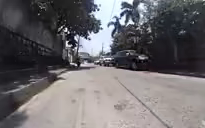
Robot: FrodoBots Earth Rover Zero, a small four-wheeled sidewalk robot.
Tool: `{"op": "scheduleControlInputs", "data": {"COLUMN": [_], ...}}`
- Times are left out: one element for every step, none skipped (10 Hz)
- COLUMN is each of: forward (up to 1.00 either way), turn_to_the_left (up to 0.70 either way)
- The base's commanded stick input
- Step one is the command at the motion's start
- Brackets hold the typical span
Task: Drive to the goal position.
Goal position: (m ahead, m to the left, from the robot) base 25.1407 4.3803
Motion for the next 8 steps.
{"op": "scheduleControlInputs", "data": {"forward": [1.00,1.00,1.00,1.00,1.00,1.00,1.00,1.00], "turn_to_the_left": [0.00,0.00,0.00,0.00,0.00,0.00,0.00,0.00]}}
